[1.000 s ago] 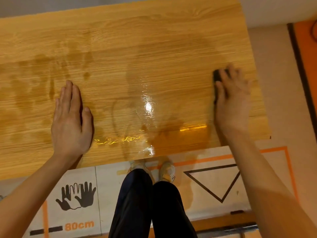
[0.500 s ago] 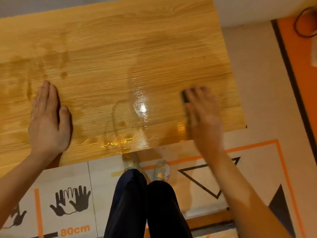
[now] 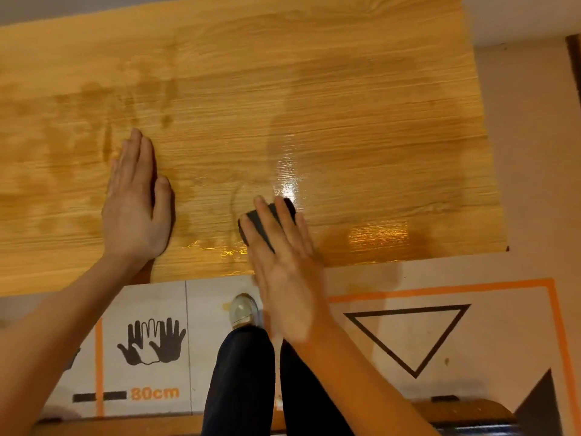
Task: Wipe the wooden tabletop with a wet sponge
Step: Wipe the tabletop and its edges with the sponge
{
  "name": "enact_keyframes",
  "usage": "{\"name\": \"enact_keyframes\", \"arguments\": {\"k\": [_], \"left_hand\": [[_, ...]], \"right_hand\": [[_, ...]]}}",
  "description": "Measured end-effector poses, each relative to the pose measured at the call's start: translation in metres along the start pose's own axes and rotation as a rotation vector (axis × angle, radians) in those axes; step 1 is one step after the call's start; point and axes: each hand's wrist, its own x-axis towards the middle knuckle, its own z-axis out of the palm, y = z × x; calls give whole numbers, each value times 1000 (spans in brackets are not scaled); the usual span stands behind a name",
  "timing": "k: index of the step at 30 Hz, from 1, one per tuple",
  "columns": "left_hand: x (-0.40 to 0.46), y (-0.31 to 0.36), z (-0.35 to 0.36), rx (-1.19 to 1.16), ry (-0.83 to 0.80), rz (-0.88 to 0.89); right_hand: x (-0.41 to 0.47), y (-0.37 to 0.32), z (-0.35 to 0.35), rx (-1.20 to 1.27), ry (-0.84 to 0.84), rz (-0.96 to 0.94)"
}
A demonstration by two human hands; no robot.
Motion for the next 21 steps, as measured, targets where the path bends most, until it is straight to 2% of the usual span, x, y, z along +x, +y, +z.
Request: {"name": "enact_keyframes", "arguments": {"k": [2, 4, 7, 10, 13, 15, 18, 21], "left_hand": [[-1, 1, 0, -1, 0, -2], [-2, 0, 0, -2, 3, -6], [-1, 0, -1, 5, -1, -13], [0, 1, -1, 18, -7, -11], [0, 2, -1, 16, -4, -8], [0, 2, -2, 11, 2, -6], [-1, 2, -2, 3, 4, 17], [-2, 1, -2, -12, 20, 24]], "right_hand": [[23, 26, -16, -72, 6, -4], [64, 53, -30, -135, 86, 111], [103, 54, -37, -61, 118, 296], [59, 19, -22, -103, 65, 149], [-3, -6, -13, -89, -99, -33], [4, -2, -15, -53, -126, -85], [65, 1, -18, -65, -86, -13], [126, -8, -10, -48, 23, 108]]}}
